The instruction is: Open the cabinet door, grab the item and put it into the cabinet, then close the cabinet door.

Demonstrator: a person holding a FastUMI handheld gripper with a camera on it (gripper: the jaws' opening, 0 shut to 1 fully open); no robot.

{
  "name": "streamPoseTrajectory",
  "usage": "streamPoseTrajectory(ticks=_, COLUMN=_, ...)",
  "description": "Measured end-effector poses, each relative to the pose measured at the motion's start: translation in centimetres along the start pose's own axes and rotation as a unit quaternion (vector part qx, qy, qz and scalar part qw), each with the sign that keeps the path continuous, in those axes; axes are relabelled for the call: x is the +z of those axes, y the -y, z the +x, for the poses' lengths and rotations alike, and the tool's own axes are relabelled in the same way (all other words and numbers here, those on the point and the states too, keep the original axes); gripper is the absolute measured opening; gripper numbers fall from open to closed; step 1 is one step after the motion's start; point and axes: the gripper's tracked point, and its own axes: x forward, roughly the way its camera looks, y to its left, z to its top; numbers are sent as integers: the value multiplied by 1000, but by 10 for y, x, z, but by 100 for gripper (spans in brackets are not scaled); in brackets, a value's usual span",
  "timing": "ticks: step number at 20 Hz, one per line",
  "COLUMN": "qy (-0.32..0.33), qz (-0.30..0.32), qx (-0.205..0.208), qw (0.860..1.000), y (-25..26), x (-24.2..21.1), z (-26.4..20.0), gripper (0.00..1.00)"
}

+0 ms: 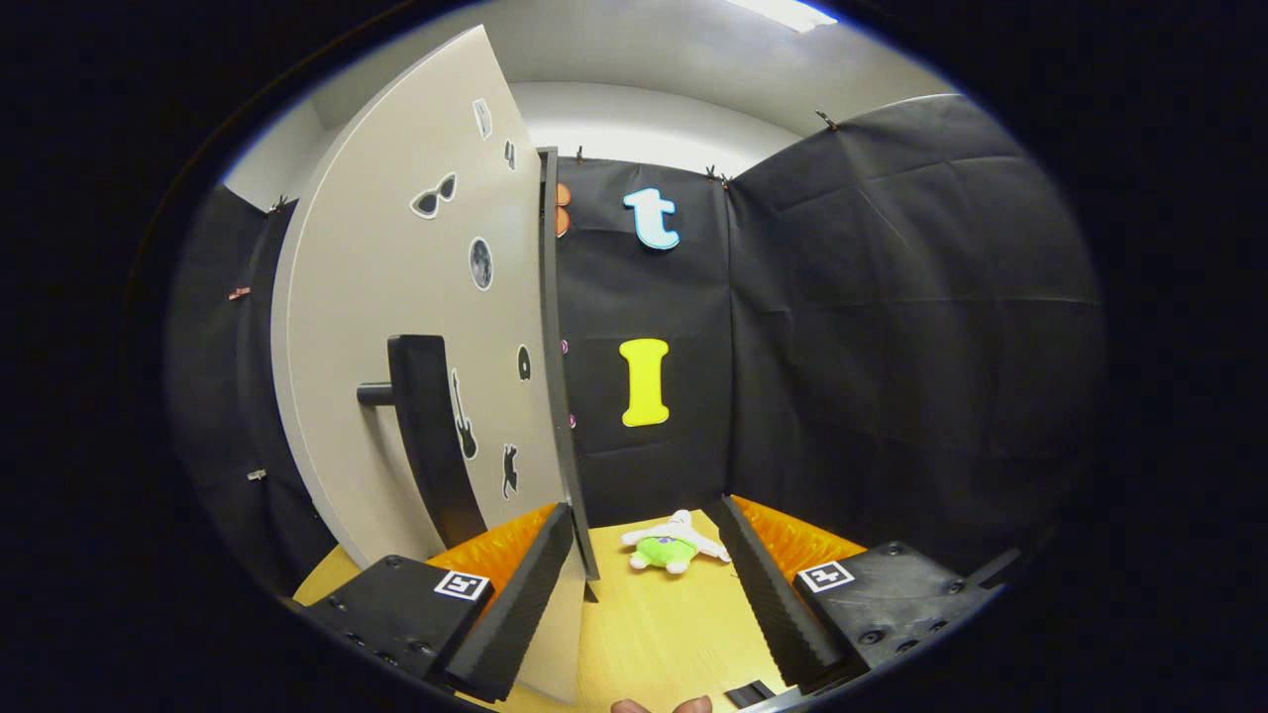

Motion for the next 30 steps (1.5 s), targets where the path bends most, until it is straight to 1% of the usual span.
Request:
streamPoseTrajectory(ticks=2, qy=-2, qz=0, qx=13, qw=1000, y=-16, x=-2, z=-1, gripper=97)
streamPoseTrajectory(ticks=7, qy=-14, qz=20, qx=65, qw=998, y=-72, x=-12, z=-2, gripper=97)
streamPoseTrajectory(ticks=10, qy=-16, qz=36, qx=81, qw=996, y=-101, x=-16, z=7, gripper=98)
streamPoseTrajectory(ticks=12, qy=-19, qz=44, qx=101, qw=994, y=-129, x=-19, z=13, gripper=98)
streamPoseTrajectory(ticks=16, qy=-44, qz=33, qx=159, qw=986, y=-191, x=-36, z=17, gripper=98)
streamPoseTrajectory(ticks=19, qy=-52, qz=27, qx=185, qw=981, y=-221, x=-41, z=10, gripper=98)
streamPoseTrajectory(ticks=23, qy=-44, qz=18, qx=194, qw=980, y=-233, x=-35, z=12, gripper=98)
streamPoseTrajectory(ticks=26, qy=-35, qz=18, qx=184, qw=982, y=-228, x=-27, z=16, gripper=98)
streamPoseTrajectory(ticks=30, qy=-38, qz=32, qx=175, qw=983, y=-221, x=-27, z=18, gripper=98)
